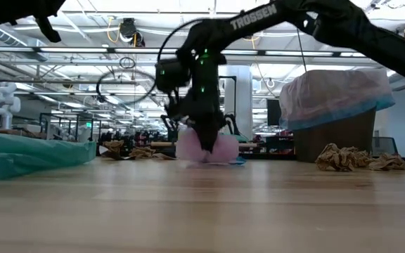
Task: Place trash/remove bag and relplace
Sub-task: Put the pink trash bag into the trash bin, then put the brown napkin into the trash bin
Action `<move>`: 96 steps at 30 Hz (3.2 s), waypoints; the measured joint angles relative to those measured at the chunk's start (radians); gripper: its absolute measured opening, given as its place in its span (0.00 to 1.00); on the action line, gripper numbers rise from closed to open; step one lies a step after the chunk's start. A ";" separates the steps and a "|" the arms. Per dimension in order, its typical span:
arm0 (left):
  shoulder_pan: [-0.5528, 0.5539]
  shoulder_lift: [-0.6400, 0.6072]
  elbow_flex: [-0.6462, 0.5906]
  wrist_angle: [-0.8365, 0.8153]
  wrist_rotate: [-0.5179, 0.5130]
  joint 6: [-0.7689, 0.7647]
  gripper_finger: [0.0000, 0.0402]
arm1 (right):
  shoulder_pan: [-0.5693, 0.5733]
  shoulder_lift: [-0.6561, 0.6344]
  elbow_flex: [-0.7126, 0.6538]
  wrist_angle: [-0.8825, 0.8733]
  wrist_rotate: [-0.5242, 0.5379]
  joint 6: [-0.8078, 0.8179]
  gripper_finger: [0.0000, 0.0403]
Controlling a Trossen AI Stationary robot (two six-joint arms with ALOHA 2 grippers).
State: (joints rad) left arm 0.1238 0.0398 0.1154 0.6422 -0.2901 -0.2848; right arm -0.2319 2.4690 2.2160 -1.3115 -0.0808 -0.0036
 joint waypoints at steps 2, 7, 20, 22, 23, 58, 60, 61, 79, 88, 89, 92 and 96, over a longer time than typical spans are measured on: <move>0.000 0.000 0.000 0.000 -0.001 0.000 0.00 | 0.006 -0.046 0.000 0.001 -0.004 -0.019 0.01; 0.000 0.000 0.000 0.000 -0.037 0.000 0.00 | -0.015 -0.180 0.044 0.007 -0.003 -0.014 0.01; 0.000 0.000 0.000 0.000 -0.064 0.000 0.00 | -0.241 -0.576 0.139 -0.098 0.302 0.201 0.00; 0.000 0.000 0.000 0.000 -0.067 0.000 0.00 | -0.292 -0.612 0.139 -0.164 0.368 0.231 0.00; 0.000 0.000 0.000 0.000 -0.067 0.000 0.00 | -0.318 -0.625 0.139 -0.199 0.398 0.247 0.00; 0.000 0.000 0.000 -0.002 -0.070 0.002 0.00 | -0.695 -0.663 -0.521 -0.198 0.015 0.322 0.01; 0.000 0.000 0.000 -0.003 -0.075 0.003 0.00 | -0.664 -0.662 -0.520 -0.131 -0.038 0.314 0.01; 0.000 0.000 0.000 -0.003 -0.077 0.003 0.00 | -0.650 -0.662 -0.513 -0.103 -0.066 0.314 0.01; 0.000 0.000 0.000 -0.004 -0.086 0.003 0.00 | -0.525 -0.662 -0.374 0.125 -0.152 0.335 0.21; 0.000 0.000 0.000 -0.004 -0.086 0.002 0.00 | -0.525 -0.662 -0.291 0.107 -0.154 0.245 0.60; 0.000 0.000 0.000 -0.003 -0.086 0.002 0.00 | -0.526 -0.662 -0.270 0.100 -0.154 0.229 0.62; 0.000 0.000 0.000 -0.003 -0.086 0.001 0.00 | -0.528 -0.662 -0.187 0.077 -0.155 0.177 0.64; 0.000 0.000 0.000 -0.003 -0.085 0.001 0.00 | -0.527 -0.662 -0.027 0.014 -0.165 0.120 0.62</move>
State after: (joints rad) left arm 0.1238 0.0399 0.1154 0.6388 -0.3756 -0.2836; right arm -0.7591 1.8072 2.1888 -1.2980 -0.2459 0.1161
